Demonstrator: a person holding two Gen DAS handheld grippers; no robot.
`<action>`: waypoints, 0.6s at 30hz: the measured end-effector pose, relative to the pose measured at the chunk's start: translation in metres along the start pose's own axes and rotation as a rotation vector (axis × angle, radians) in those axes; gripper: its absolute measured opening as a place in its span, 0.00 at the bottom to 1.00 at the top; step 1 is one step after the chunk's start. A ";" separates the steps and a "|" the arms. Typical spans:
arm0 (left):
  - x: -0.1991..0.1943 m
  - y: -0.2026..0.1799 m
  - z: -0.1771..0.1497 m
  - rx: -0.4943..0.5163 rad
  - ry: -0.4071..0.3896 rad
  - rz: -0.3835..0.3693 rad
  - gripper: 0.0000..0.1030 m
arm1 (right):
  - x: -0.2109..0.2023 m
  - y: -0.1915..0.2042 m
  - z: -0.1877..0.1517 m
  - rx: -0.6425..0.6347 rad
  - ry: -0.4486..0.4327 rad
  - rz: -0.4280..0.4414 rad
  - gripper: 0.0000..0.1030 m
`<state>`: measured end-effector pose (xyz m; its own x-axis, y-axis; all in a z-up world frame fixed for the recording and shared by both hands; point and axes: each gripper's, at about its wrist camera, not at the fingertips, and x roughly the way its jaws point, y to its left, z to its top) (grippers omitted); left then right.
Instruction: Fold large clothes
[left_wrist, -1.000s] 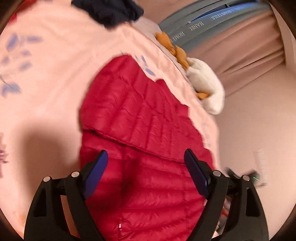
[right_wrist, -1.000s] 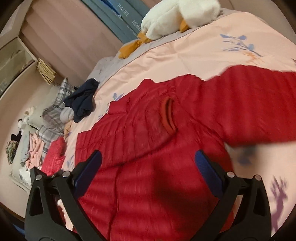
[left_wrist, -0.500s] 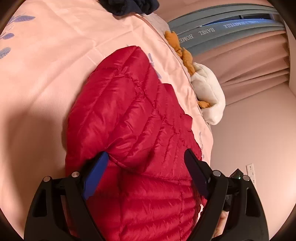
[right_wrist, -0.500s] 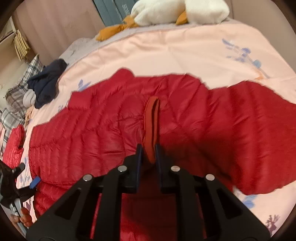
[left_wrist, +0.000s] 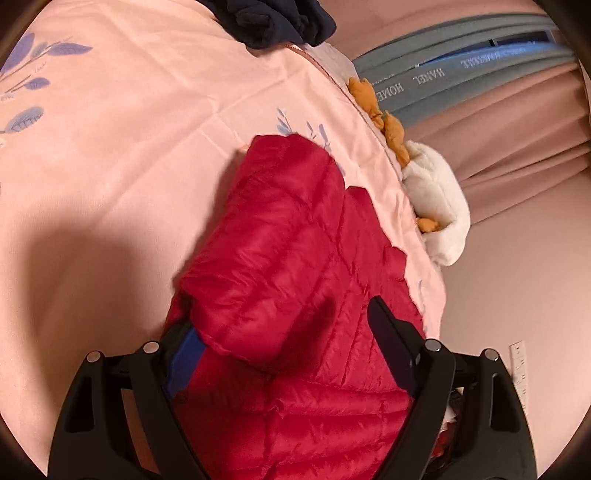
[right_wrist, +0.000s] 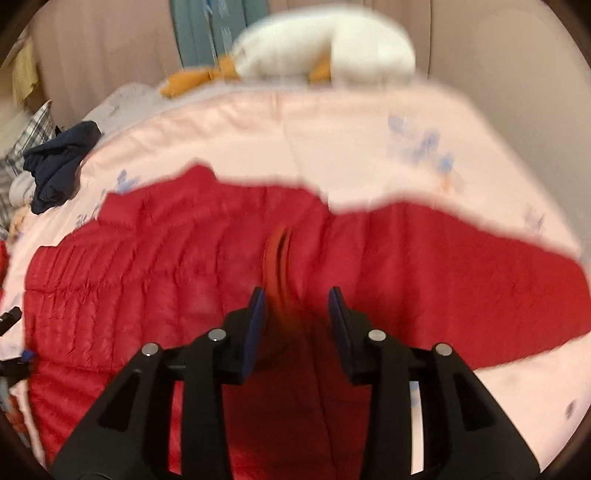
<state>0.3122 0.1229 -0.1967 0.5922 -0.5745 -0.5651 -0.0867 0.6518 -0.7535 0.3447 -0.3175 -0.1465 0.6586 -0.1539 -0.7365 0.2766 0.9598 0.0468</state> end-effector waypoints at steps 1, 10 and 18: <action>0.002 -0.004 -0.001 0.027 0.003 0.019 0.82 | -0.003 0.007 0.000 -0.017 -0.019 0.055 0.37; -0.004 -0.008 -0.004 0.095 0.034 0.133 0.82 | 0.049 0.018 -0.016 -0.049 0.184 0.154 0.39; -0.067 -0.014 -0.033 0.220 0.041 0.132 0.91 | -0.039 -0.121 -0.039 0.316 0.049 0.338 0.74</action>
<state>0.2471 0.1361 -0.1593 0.5540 -0.4940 -0.6701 0.0180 0.8118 -0.5836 0.2576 -0.4187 -0.1498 0.7172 0.1740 -0.6748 0.2564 0.8345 0.4877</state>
